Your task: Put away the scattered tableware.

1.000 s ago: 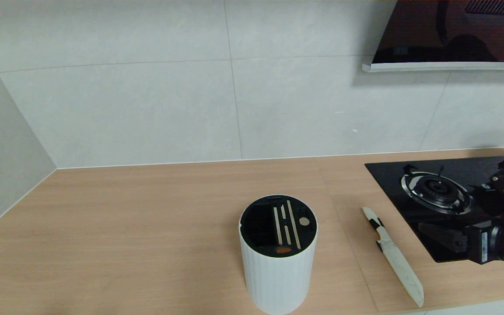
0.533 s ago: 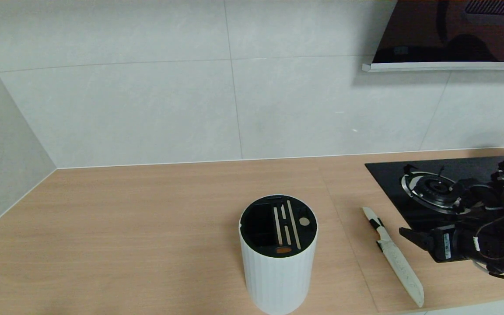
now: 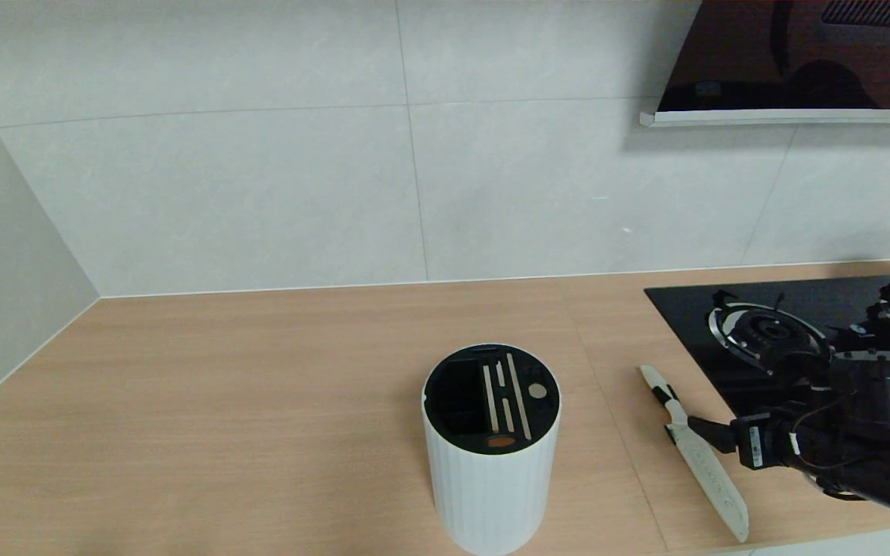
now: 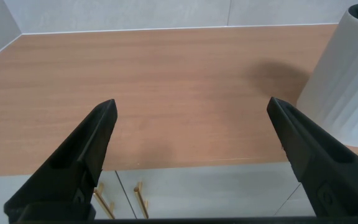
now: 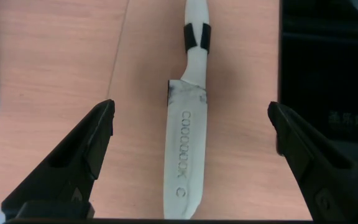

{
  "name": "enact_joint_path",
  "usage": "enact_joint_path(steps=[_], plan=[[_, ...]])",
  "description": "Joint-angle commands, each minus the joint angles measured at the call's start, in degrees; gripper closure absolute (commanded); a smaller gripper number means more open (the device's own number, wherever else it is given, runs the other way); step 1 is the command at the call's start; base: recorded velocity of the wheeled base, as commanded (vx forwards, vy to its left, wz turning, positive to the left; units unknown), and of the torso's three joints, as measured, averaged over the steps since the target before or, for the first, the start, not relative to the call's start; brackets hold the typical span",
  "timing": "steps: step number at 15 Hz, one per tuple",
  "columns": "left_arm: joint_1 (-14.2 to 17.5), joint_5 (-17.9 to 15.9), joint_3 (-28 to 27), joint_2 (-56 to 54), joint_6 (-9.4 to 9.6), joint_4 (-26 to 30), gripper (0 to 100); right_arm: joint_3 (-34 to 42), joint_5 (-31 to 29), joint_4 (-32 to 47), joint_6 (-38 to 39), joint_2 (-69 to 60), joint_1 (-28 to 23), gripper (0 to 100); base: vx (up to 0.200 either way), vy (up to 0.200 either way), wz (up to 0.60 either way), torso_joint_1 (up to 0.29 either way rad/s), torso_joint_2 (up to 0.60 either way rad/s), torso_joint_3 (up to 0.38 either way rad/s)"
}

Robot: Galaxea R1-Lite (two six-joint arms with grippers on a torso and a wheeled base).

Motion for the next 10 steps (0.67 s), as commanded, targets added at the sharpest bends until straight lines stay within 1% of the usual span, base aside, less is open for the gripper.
enact_joint_path(steps=[1,4,6,8,10], plan=[[0.0,0.1,0.0,0.0,-0.08,0.0,0,1.1,-1.1,-2.5,0.0,4.8,1.2,0,0.000,0.000,0.00,0.000,0.00,0.000],[0.0,0.1,0.0,0.0,-0.08,0.0,0,1.8,-5.2,-8.3,0.1,9.9,2.5,0,0.000,0.000,0.00,0.000,0.00,0.000],[0.0,0.1,0.0,0.0,0.01,0.0,0,2.3,-5.5,-12.2,0.2,12.8,2.9,0,0.000,0.000,0.00,0.000,0.00,0.000],[0.0,0.0,0.0,0.0,0.01,0.0,0,3.1,-6.4,-19.6,0.2,18.2,3.3,0,0.000,0.000,0.00,0.000,0.00,0.000],[0.0,0.1,0.0,0.0,-0.08,0.0,0,3.4,-8.7,-25.9,0.2,22.9,4.0,0,0.000,0.000,0.00,0.000,0.00,0.000]])
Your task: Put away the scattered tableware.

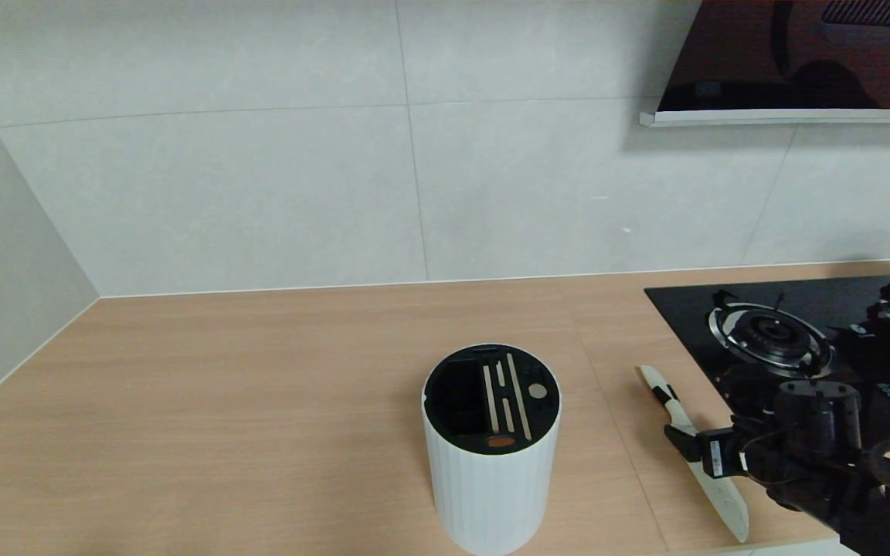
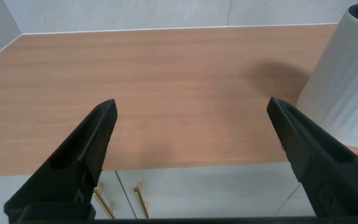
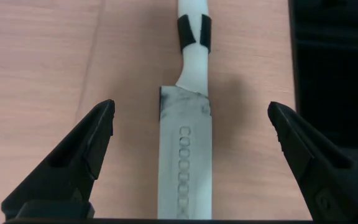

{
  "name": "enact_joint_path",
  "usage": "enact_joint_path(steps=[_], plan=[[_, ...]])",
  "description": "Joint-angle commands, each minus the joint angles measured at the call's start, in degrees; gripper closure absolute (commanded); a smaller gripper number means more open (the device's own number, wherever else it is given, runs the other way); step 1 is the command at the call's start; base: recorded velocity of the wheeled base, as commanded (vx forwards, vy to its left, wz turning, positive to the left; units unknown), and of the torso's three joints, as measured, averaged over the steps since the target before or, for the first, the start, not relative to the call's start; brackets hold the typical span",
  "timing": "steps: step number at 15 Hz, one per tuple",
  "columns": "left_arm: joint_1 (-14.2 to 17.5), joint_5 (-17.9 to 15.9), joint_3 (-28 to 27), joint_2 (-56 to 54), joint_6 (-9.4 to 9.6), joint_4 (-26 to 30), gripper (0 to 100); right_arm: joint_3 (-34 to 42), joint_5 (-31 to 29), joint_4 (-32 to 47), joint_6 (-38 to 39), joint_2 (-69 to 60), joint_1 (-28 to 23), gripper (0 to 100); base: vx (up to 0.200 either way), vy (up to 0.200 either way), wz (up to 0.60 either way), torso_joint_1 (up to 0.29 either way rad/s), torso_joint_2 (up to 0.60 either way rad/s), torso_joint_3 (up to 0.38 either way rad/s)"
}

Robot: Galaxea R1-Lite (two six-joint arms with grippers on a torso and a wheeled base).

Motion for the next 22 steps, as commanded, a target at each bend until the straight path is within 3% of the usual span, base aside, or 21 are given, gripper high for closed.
enact_joint_path(steps=[1,3,22], plan=[[0.0,0.1,0.0,0.0,0.01,0.0,0,0.4,-1.9,-5.4,0.0,7.5,0.7,0,0.000,0.000,0.00,0.000,0.00,0.000],[0.0,0.1,0.0,0.0,0.01,0.0,0,0.5,-2.6,-11.7,-0.1,10.9,0.7,0,0.000,0.000,0.00,0.000,0.00,0.000],[0.0,0.1,0.0,0.0,-0.08,0.0,0,0.0,-2.6,-11.8,0.1,13.2,0.7,0,0.000,0.000,0.00,0.000,0.00,0.000]])
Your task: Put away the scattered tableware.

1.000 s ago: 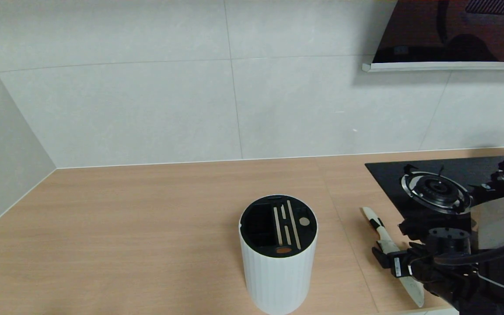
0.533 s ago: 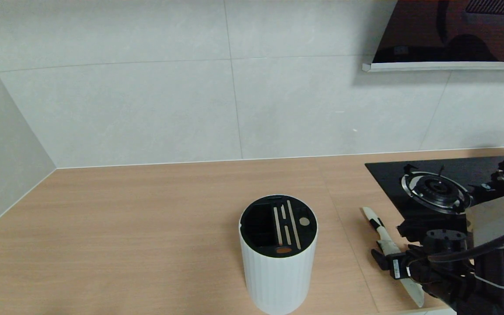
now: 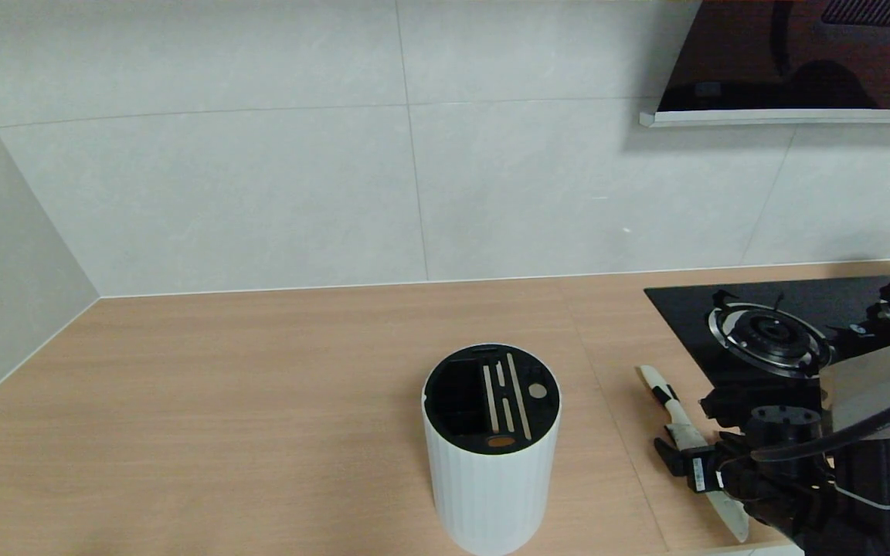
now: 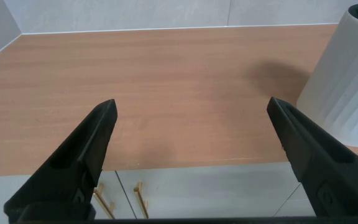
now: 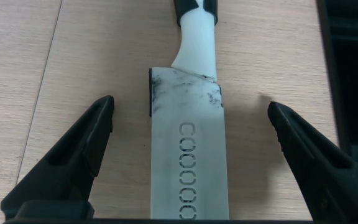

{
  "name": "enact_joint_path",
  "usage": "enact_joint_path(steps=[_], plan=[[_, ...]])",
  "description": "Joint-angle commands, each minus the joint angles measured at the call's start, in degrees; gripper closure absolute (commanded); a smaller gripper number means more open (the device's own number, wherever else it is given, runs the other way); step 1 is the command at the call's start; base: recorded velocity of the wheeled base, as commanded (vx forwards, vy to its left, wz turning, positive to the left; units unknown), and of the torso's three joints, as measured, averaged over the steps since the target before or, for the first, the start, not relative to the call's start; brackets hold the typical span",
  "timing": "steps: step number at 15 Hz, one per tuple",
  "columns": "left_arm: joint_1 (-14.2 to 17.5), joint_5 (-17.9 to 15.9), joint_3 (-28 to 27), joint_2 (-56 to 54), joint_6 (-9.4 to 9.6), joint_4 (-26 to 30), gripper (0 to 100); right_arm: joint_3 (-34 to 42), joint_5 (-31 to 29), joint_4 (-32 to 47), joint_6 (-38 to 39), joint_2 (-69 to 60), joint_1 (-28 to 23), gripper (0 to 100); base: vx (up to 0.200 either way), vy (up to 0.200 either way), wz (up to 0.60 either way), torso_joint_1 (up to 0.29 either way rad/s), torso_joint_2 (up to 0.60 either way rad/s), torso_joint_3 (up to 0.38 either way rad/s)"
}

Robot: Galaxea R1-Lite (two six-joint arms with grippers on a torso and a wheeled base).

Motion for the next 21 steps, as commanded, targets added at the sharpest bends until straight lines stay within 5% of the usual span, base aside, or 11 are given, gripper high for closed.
enact_joint_path(steps=[1,2,14,21], plan=[[0.0,0.0,0.0,0.0,-0.06,0.0,0,-0.2,0.0,0.1,-0.1,0.3,0.0,0,0.000,0.000,0.00,0.000,0.00,0.000],[0.0,0.0,0.0,0.1,0.03,0.0,0,-0.2,0.0,0.1,-0.1,0.3,0.0,100,0.000,0.000,0.00,0.000,0.00,0.000],[0.0,0.0,0.0,0.0,0.03,0.0,0,-0.1,0.0,0.1,-0.1,-0.8,-0.1,100,0.000,0.000,0.00,0.000,0.00,0.000],[0.0,0.0,0.0,0.0,0.03,0.0,0,1.3,-0.1,0.1,-0.1,-12.1,0.5,100,0.000,0.000,0.00,0.000,0.00,0.000]])
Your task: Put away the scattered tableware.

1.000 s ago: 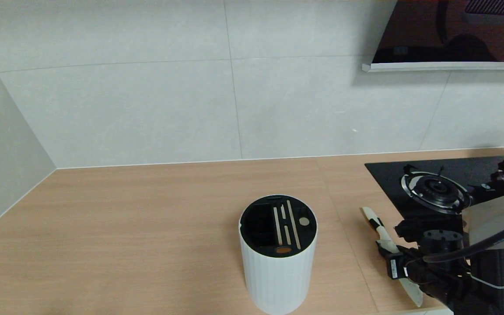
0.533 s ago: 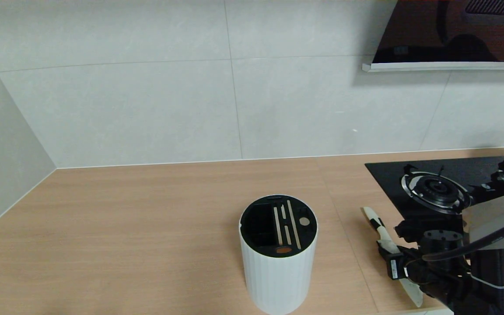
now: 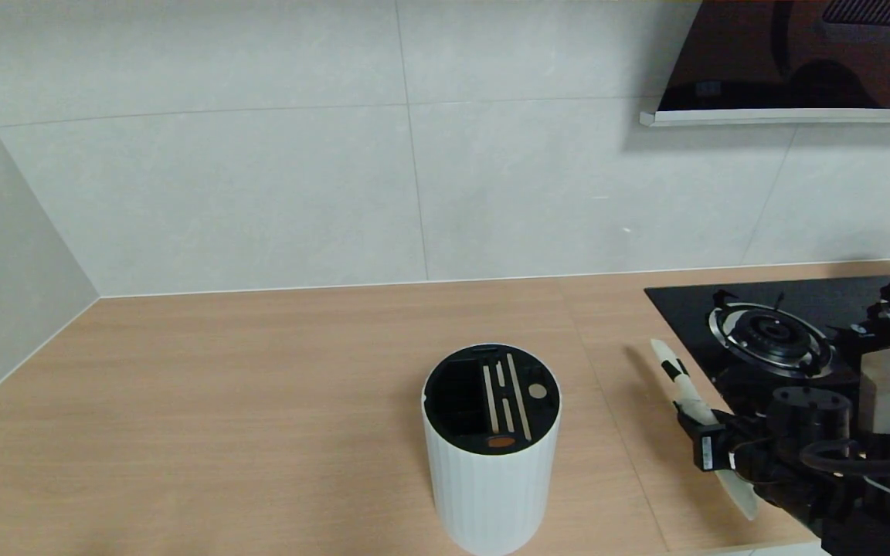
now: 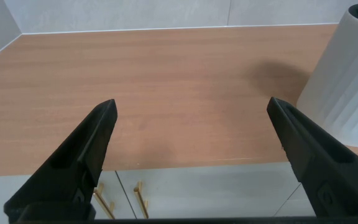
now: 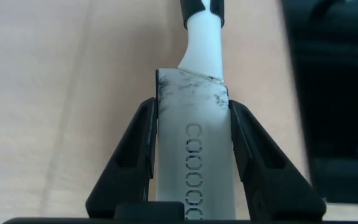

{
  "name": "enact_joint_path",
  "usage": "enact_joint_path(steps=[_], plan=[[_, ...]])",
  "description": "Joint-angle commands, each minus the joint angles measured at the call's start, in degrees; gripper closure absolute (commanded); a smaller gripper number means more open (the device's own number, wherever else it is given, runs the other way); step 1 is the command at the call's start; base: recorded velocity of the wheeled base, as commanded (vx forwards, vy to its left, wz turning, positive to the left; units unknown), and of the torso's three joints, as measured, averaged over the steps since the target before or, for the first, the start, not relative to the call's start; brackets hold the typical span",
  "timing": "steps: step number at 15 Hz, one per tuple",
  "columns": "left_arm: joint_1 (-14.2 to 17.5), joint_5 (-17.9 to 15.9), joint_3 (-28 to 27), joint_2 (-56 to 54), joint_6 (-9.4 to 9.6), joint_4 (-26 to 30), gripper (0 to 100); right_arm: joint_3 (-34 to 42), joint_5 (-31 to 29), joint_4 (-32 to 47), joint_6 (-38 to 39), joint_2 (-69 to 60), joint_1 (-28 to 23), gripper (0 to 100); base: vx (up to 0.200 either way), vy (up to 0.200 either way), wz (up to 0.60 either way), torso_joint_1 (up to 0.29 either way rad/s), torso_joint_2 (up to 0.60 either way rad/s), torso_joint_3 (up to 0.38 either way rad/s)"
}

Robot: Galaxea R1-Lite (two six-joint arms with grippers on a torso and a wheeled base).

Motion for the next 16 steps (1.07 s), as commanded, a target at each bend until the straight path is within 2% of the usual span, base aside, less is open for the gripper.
enact_joint_path(steps=[1,4,8,10,11,13,16], plan=[[0.0,0.1,0.0,0.0,0.03,0.0,0,0.4,-0.1,-0.2,-0.1,-5.4,0.7,100,0.000,0.000,0.00,0.000,0.00,0.000],[0.0,0.0,0.0,0.0,-0.06,0.0,0,0.4,-0.1,2.3,-0.1,-11.4,1.8,100,0.000,0.000,0.00,0.000,0.00,0.000],[0.0,0.1,0.0,0.0,0.03,0.0,0,-1.9,-0.2,16.1,-0.1,-25.9,5.5,100,0.000,0.000,0.00,0.000,0.00,0.000],[0.0,0.1,0.0,0.0,0.03,0.0,0,-5.5,-0.8,24.5,-0.1,-31.4,6.9,100,0.000,0.000,0.00,0.000,0.00,0.000],[0.0,0.0,0.0,0.0,-0.06,0.0,0,-9.8,-0.8,32.3,-0.1,-35.0,7.9,100,0.000,0.000,0.00,0.000,0.00,0.000],[0.0,0.0,0.0,0.0,0.03,0.0,0,-15.4,-0.8,42.8,0.0,-39.1,9.7,100,0.000,0.000,0.00,0.000,0.00,0.000],[0.0,0.0,0.0,0.0,0.03,0.0,0,-21.6,-0.8,49.2,0.0,-40.5,12.1,100,0.000,0.000,0.00,0.000,0.00,0.000]])
